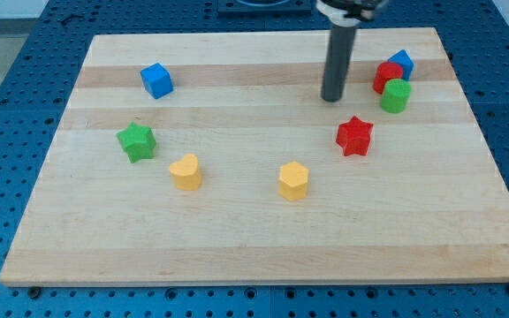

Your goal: Point at the blue cube

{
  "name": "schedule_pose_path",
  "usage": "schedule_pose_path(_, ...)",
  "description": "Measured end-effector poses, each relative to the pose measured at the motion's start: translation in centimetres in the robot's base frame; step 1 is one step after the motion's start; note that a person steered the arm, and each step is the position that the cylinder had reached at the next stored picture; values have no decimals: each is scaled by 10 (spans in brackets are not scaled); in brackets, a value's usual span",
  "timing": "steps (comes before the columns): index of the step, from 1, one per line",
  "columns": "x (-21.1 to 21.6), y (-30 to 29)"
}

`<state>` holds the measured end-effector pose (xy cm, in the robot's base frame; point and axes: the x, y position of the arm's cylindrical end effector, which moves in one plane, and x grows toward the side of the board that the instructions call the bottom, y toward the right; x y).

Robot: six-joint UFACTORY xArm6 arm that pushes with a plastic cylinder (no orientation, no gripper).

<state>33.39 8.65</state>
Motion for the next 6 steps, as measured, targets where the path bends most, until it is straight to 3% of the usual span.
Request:
schedule_pose_path(2,-89,-37)
schedule_pose_path(3,-92,-103)
schedule_pose_path(5,-53,-255)
schedule_pose_path(6,-18,-294)
